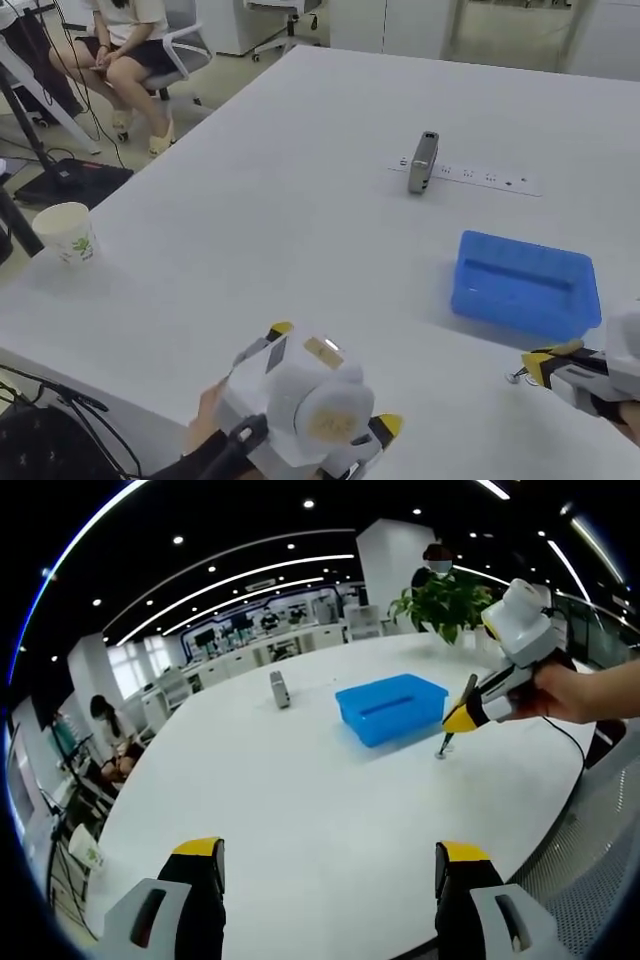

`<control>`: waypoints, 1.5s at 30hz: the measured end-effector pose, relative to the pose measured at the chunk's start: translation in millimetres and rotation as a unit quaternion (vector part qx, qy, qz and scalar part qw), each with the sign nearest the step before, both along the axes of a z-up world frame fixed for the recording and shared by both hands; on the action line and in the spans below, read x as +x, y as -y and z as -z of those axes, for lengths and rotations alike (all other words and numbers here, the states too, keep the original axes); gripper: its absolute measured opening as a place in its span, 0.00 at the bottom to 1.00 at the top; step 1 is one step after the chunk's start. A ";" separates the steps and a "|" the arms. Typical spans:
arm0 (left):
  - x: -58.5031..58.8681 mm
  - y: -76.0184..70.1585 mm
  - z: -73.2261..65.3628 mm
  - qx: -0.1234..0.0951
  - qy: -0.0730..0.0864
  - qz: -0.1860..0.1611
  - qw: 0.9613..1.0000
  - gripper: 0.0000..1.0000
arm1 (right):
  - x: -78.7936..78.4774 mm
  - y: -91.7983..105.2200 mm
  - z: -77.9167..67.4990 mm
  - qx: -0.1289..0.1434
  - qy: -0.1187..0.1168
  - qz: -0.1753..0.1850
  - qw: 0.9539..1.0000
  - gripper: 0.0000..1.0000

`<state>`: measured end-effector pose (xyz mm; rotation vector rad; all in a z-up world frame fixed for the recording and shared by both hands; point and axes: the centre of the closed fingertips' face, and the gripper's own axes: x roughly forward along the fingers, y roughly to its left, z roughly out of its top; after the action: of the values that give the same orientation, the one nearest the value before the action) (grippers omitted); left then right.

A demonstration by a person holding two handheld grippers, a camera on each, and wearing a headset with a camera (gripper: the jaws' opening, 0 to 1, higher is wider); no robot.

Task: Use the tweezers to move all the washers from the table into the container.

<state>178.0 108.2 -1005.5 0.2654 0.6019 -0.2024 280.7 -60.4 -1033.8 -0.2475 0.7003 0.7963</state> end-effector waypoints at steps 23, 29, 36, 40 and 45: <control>0.4 -1.4 -1.8 -0.002 0.004 -0.005 1.000 0.87 | 2.3 -5.0 -18.3 0.004 -0.006 -0.009 1.000 0.02; 0.6 -1.8 -1.9 -0.002 0.005 -0.005 1.000 0.87 | 5.2 -4.2 -29.1 0.009 0.004 -0.008 1.000 0.02; 1.7 0.2 -5.2 -0.011 0.014 -0.003 1.000 0.88 | 7.9 -1.6 -37.9 0.009 0.013 -0.006 1.000 0.02; 1.6 -0.4 -5.6 -0.011 0.014 -0.004 1.000 0.88 | 9.4 -0.8 -42.1 0.010 0.019 -0.005 1.000 0.02; 1.6 0.0 -6.0 -0.013 0.014 -0.004 1.000 0.88 | 12.1 -1.9 -49.3 0.013 0.028 -0.005 1.000 0.02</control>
<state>179.6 108.1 -999.6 0.2409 0.5723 -0.1977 292.7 -58.4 -984.5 -0.2498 0.6366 0.8052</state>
